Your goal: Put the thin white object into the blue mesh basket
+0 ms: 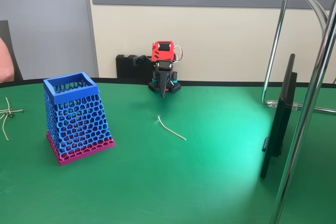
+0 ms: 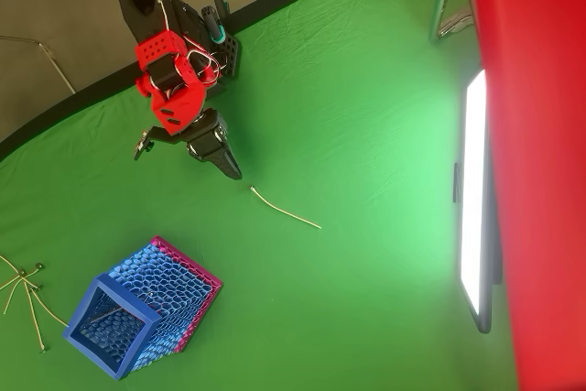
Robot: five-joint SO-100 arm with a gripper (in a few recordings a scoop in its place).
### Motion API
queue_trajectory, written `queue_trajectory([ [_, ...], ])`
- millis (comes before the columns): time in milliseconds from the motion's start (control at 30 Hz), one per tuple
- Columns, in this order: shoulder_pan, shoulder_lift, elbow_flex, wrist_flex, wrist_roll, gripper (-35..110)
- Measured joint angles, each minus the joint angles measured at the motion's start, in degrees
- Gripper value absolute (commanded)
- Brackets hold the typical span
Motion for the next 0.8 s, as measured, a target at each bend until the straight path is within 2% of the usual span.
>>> queue_trajectory([
  [533, 0.00, -27.16, -18.28, 2.99, 1.58, 1],
  [800, -0.18, -39.46, -27.42, 6.59, 5.63, 1],
])
